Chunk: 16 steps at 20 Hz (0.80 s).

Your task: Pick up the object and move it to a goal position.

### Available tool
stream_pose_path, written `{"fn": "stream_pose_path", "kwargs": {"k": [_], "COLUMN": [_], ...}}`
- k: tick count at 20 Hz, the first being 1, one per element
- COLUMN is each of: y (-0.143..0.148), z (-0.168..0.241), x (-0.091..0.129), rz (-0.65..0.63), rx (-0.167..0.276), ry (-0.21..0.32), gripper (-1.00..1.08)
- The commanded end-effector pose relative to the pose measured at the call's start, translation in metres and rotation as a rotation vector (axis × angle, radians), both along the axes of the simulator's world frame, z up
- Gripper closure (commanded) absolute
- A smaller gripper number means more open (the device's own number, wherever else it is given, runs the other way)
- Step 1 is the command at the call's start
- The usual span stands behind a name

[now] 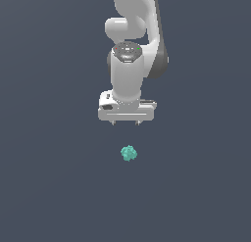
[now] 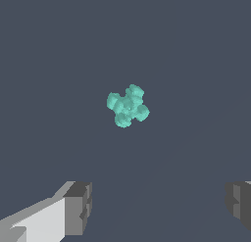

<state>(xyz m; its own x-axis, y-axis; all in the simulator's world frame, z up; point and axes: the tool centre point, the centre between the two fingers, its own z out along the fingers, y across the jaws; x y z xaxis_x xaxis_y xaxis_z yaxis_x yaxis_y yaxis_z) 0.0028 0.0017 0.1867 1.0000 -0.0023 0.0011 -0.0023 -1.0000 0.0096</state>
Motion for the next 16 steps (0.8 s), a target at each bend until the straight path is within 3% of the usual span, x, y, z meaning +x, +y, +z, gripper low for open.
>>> {"fn": "stream_pose_path", "kwargs": {"k": [1,10,16], "y": [0.000,0.035,0.034], "z": [0.000,0.004,0.002], "x": [0.000,0.002,0.003], "rz": [0.000,0.081,0.086], "rx": [0.000,0.010,0.010], "ry": [0.000,-0.005,-0.004], "gripper": [-0.92,-0.92,-0.92]}}
